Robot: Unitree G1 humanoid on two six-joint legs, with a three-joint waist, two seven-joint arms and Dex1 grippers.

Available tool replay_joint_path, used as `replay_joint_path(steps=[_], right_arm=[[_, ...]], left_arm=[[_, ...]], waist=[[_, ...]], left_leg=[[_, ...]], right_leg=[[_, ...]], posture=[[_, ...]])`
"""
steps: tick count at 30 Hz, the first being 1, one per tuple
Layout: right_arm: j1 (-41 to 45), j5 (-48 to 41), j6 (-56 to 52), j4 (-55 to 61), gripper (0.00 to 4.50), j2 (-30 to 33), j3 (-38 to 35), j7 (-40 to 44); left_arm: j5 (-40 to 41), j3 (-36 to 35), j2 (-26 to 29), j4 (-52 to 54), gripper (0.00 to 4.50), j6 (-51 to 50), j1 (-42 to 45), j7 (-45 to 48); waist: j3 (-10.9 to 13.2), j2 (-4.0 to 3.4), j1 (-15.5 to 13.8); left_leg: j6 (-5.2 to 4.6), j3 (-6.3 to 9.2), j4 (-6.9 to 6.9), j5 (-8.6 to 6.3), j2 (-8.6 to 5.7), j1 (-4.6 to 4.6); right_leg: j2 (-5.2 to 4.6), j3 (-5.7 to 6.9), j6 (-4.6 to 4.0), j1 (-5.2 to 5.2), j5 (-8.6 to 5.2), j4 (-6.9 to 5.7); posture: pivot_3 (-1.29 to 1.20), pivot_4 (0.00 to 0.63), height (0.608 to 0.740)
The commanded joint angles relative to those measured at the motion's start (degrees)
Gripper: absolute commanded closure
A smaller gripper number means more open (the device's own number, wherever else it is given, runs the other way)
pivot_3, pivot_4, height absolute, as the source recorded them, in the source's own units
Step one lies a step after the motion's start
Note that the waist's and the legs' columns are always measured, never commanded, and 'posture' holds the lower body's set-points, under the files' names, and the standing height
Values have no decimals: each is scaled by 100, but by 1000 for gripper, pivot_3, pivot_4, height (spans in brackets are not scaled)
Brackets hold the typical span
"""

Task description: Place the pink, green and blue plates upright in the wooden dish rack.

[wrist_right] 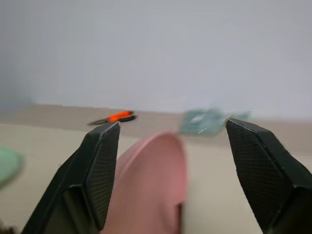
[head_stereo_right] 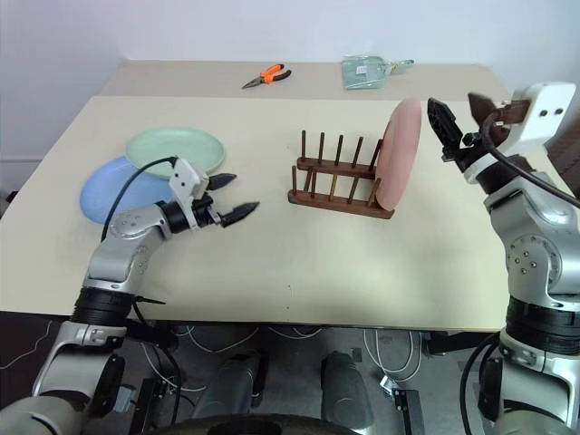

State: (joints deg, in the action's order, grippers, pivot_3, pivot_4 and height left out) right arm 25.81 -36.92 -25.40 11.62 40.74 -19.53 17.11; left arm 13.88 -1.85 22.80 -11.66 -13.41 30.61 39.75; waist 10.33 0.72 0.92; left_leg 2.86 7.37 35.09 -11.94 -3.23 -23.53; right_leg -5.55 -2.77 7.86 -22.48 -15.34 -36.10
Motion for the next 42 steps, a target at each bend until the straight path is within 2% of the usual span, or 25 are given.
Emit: replay_joint_path(steps=[1,3,5,7,9,13,15,18,21,27,30,33,38,42], right_arm=[[360,779,581,208,99,408,302,407],[554,1093,704,368,44,499,656,627],[720,1191,705,625,44,423,1043,863],[782,1218,659,801,44,276,1297,1001],[791,1167,561,882,44,96,1403,1051],[686,1300,570,878,44,-140,1532,1133],[597,1308,564,932,44,-253,1600,1201],[516,1375,566,1033,44,-367,1644,1242],[458,1436,550,1127,0,-450,1657,1241],[389,1509,466,1232,0,-498,1603,1237],[346,1497,288,1320,0,-412,1592,1310],[290,1936,363,1441,0,-196,1917,1475],[601,3094,833,1382,0,-311,3060,1590],[1050,4293,1382,745,0,-529,3761,1328]], left_arm=[[-169,-825,-116,-178,0,355,525,-1460],[-458,-1109,-108,-358,0,419,736,-2387],[-445,-1575,-158,-451,0,-51,964,-3339],[-56,-2343,-266,-635,0,-600,1238,-4338],[538,-3011,-397,-699,0,-1032,1422,-4845],[1155,-3307,-440,-676,0,-1901,1522,-4825],[1895,-3754,-557,-897,0,-2521,1667,-4794],[2313,-3948,-537,-1243,0,-2837,1792,-4619],[2425,-3889,-405,-1763,1375,-2911,1975,-4371],[2461,-3902,-269,-2396,4478,-2713,2240,-4286],[2538,-3704,-331,-2006,4478,-2609,2227,-3869],[2517,-3313,-462,-1196,4478,-2386,2087,-3349],[2377,-1837,-717,524,4478,-2909,1948,-2839],[2679,-1451,-1046,1390,4478,-3437,2014,-3087]], waist=[[1,1,1],[2,4,7],[2,4,25],[2,6,21],[5,14,13],[17,39,-58],[18,52,-110],[20,55,-116],[20,56,-86],[21,56,10],[21,57,4],[24,61,-6],[24,62,-23],[24,62,7]], left_leg=[[0,1,1,0,0,0],[1,0,0,0,0,0],[1,0,-3,0,0,0],[1,2,-4,0,1,0],[1,10,-2,0,0,0],[5,14,4,3,-8,-2],[8,20,7,4,-11,-5],[8,20,8,4,-12,-5],[11,19,4,5,-12,-5],[15,16,2,8,-9,-4],[17,16,2,9,-8,-4],[18,15,1,9,-8,-7],[21,13,1,10,-8,-7],[23,12,2,11,-9,-6]], right_leg=[[0,0,0,1,0,1],[0,0,2,0,1,2],[0,-1,3,-1,1,2],[0,0,3,-2,1,0],[0,3,4,0,2,-1],[-2,4,15,7,8,-1],[-2,8,16,10,10,1],[-3,8,16,10,10,2],[-2,8,15,4,11,-1],[-1,7,12,2,13,-2],[0,7,11,0,14,-2],[-1,6,10,-2,14,0],[-1,5,10,3,14,1],[-1,4,10,2,14,1]], posture=[[0,150,740],[0,150,740],[0,150,740],[0,150,740],[0,150,740],[0,150,740],[0,150,740],[0,150,740],[0,150,740],[0,150,740],[0,150,740],[0,150,740],[0,150,740],[0,150,740]])
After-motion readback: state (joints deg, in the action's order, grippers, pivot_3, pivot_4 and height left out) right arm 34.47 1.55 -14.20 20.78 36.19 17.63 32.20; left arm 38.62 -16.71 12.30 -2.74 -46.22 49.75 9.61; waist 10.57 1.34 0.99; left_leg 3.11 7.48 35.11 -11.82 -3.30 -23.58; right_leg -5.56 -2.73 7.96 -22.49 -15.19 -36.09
